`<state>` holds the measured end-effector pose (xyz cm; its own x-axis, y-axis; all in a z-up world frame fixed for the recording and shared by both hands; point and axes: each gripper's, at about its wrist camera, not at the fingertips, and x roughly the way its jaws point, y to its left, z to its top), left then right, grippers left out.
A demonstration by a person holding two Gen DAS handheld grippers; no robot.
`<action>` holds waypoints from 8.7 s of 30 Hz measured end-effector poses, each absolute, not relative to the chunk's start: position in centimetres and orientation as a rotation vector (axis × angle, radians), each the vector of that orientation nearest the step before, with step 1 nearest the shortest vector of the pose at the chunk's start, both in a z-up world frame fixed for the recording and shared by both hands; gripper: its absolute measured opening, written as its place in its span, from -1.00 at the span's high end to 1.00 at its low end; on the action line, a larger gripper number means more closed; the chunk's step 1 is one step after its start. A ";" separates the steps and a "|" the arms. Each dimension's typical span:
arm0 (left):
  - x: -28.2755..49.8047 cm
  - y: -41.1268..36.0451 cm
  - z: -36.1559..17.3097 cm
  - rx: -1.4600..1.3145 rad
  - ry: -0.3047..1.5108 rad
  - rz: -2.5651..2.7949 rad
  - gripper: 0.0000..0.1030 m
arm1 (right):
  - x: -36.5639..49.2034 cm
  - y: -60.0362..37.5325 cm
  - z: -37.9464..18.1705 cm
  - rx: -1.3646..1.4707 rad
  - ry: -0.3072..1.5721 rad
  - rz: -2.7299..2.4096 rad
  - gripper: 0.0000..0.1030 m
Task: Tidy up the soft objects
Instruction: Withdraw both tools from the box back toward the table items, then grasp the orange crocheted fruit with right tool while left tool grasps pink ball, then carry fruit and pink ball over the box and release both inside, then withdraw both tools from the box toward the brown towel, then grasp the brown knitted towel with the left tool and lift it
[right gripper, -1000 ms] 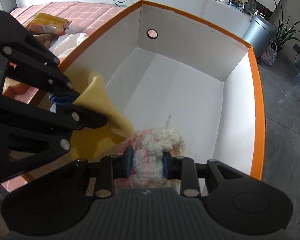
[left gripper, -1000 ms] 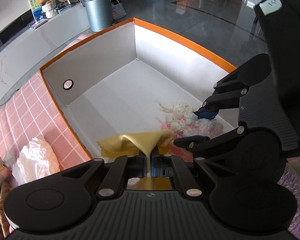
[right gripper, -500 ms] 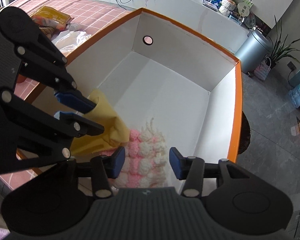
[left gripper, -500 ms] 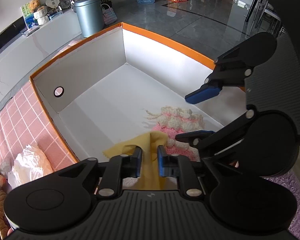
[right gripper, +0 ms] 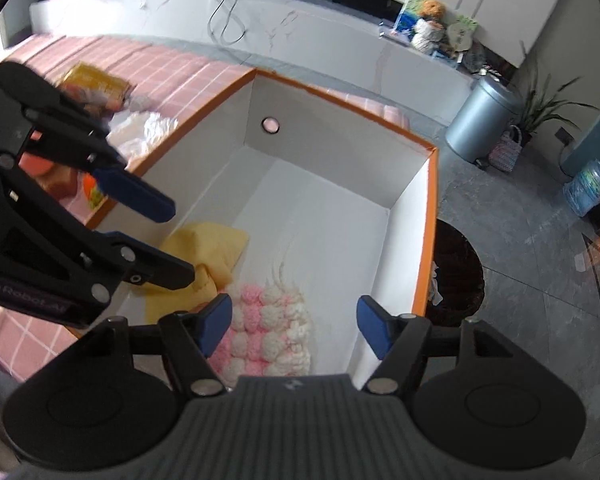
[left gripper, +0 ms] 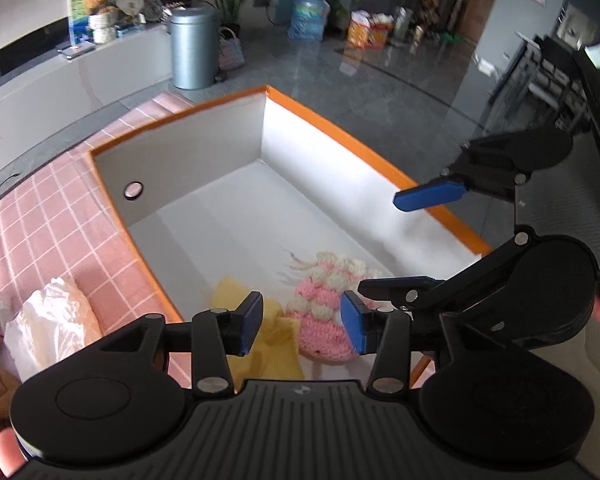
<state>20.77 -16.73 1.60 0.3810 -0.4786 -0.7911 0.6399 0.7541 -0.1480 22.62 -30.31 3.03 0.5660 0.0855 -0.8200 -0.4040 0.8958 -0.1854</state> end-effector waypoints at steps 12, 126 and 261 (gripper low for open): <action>16.1 -12.6 3.8 0.022 0.729 -0.583 -0.03 | 16.9 -26.4 3.7 -0.289 0.656 0.108 -0.45; 14.4 -9.3 4.1 0.134 0.501 -0.604 -0.02 | 16.4 -25.9 4.7 -0.302 0.599 0.181 0.00; 14.1 10.3 0.1 -0.107 0.508 -0.048 0.62 | 18.7 -6.1 -3.9 -0.025 0.635 0.284 -0.37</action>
<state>14.08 10.31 0.09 0.8729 -0.0729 -0.4825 0.0196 0.9932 -0.1145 18.71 -6.09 -3.89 0.7675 0.2544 -0.5885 -0.2694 0.9609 0.0640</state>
